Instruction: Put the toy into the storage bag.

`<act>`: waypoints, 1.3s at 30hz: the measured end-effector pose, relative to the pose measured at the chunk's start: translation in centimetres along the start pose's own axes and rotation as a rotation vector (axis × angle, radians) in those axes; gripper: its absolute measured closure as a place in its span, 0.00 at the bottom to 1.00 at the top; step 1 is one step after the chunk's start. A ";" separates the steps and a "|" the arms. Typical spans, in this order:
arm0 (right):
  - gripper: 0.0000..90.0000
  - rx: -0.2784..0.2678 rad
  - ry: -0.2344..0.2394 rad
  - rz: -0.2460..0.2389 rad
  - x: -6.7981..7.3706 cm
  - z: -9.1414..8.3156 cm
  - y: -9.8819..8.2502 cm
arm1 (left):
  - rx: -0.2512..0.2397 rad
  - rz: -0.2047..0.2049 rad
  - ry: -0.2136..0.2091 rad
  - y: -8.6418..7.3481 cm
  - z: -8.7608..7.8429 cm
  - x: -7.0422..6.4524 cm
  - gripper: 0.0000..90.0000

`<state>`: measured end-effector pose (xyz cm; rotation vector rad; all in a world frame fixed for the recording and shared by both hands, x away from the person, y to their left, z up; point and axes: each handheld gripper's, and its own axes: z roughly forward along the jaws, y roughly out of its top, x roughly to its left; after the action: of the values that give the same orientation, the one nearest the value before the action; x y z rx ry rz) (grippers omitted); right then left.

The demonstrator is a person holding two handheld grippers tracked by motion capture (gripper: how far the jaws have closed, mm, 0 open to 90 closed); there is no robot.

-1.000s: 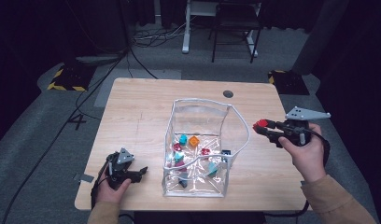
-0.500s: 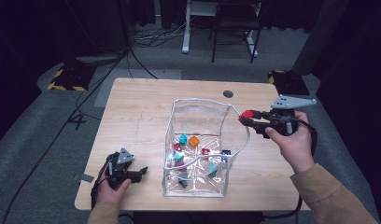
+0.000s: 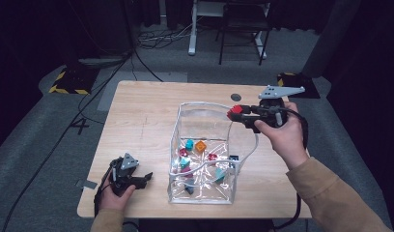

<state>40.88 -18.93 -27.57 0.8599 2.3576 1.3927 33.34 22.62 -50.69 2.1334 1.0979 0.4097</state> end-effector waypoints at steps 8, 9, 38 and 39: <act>0.66 -0.004 0.007 -0.059 1.7 1.5 1.4 | 0.000 0.001 0.002 0.0 0.0 0.0 0.26; 0.66 -0.003 0.011 -0.060 1.8 1.8 1.4 | 0.000 0.001 0.001 0.0 0.0 0.0 0.26; 0.39 0.233 0.103 -0.077 5.1 10.6 -0.5 | 0.000 0.000 0.000 0.0 0.0 0.0 0.26; 0.38 0.212 0.103 -0.076 5.1 10.3 -0.4 | 0.000 0.001 0.001 0.0 0.0 0.0 0.26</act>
<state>41.96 -8.75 -32.70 0.7581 2.6229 1.2001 33.36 22.57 -50.70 2.1344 1.0968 0.4111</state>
